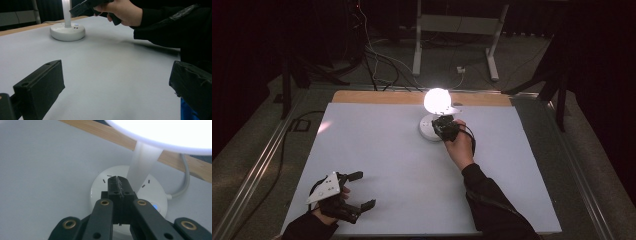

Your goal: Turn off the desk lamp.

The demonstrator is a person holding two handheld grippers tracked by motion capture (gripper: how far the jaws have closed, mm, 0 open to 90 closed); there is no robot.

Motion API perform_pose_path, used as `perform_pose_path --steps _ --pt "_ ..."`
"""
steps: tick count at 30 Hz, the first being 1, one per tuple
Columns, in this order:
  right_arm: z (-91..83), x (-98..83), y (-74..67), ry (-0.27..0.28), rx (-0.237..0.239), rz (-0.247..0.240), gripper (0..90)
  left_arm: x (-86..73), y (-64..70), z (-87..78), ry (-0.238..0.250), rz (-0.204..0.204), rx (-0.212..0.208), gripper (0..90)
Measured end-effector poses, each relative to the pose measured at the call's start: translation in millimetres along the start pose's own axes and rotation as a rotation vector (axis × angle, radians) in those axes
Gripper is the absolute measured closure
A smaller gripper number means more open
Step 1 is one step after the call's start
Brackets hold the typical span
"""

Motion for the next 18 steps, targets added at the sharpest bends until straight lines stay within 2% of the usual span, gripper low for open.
perform_pose_path --steps 7,18 --pt "3.1 -1.1 -2.7 -0.003 0.002 -0.004 90.0 -0.1 0.2 -0.2 -0.001 0.000 0.000 0.5" --pt "18.8 -17.5 -6.9 -0.044 0.010 -0.002 90.0 -0.1 0.0 -0.2 0.000 -0.001 -0.001 0.5"
Point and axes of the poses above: each handheld gripper's, and its own axes: z roughly forward along the jaws, x roughly out of its top, y roughly to its right, the point moved 5 cm from there along z, roughly forward along the jaws, and after that the axes turned 6 degrees about -z, right-handed, at the moved point
